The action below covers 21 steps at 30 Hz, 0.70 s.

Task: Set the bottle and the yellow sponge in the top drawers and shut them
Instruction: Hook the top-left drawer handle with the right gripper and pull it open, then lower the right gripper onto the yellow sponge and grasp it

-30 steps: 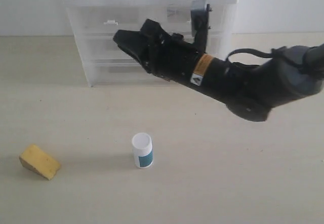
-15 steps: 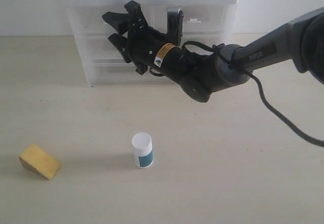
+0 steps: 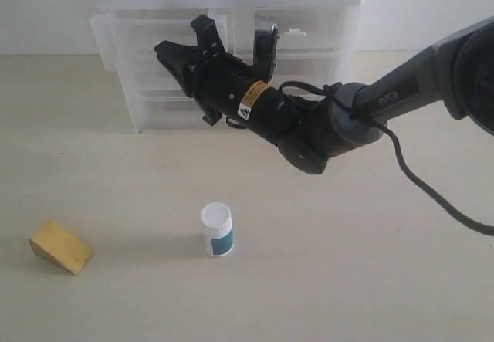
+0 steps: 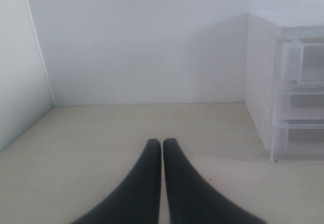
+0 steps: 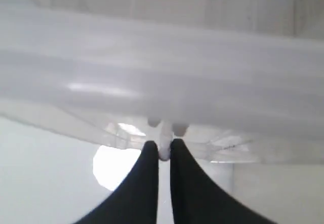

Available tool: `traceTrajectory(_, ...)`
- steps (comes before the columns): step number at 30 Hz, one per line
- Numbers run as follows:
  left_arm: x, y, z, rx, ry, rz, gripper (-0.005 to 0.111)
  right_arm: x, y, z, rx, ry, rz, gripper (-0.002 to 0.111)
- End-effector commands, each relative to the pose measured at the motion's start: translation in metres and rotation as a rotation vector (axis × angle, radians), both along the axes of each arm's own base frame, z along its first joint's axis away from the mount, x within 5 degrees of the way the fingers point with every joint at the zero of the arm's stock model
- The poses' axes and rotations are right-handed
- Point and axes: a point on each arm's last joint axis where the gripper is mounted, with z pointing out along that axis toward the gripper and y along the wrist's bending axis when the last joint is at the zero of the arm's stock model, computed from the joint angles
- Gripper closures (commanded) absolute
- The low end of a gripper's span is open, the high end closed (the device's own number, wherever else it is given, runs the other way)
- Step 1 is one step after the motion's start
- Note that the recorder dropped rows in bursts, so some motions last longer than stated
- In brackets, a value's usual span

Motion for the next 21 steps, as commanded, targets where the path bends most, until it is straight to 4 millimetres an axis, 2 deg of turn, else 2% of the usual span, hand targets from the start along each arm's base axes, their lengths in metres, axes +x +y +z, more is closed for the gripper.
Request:
traceTrajectory(1,0.000,0.000,0.002,-0.013,-0.015,0.002,0.103,-0.060,0.009,-0.002,-0.060,-0.072,0.159,0.108)
traceTrajectory(3,0.000,0.000,0.002,-0.013,-0.015,0.002,0.103,-0.089,0.009,0.000,-0.111,-0.091,0.201,0.108)
traceTrajectory(4,0.000,0.000,0.002,-0.013,-0.015,0.002,0.103,-0.101,0.006,0.004,-0.157,-0.156,0.221,0.108)
traceTrajectory(9,0.000,0.000,0.002,-0.013,-0.015,0.002,0.103,-0.124,-0.004,0.011,-0.243,-0.279,0.312,0.105)
traceTrajectory(11,0.000,0.000,0.002,-0.013,-0.015,0.002,0.103,-0.126,-0.003,0.008,-0.348,-0.274,0.333,0.087)
traceTrajectory(12,0.000,0.000,0.002,-0.013,-0.015,0.002,0.103,-0.132,-0.002,0.007,-0.403,-0.314,0.401,0.071)
traceTrajectory(15,0.000,0.000,0.002,-0.013,-0.015,0.002,0.103,-0.149,0.003,0.008,-0.466,-0.488,0.537,0.045)
traceTrajectory(18,0.000,0.000,0.002,-0.013,-0.015,0.002,0.103,-0.168,0.016,0.007,-0.540,-0.642,0.616,0.028)
traceTrajectory(20,0.000,0.000,0.002,-0.013,-0.015,0.002,0.103,-0.178,0.034,0.004,-0.670,-0.723,0.657,0.024)
traceTrajectory(21,0.000,0.000,0.002,-0.013,-0.015,0.002,0.103,-0.180,0.045,0.002,-0.788,-0.754,0.671,0.024)
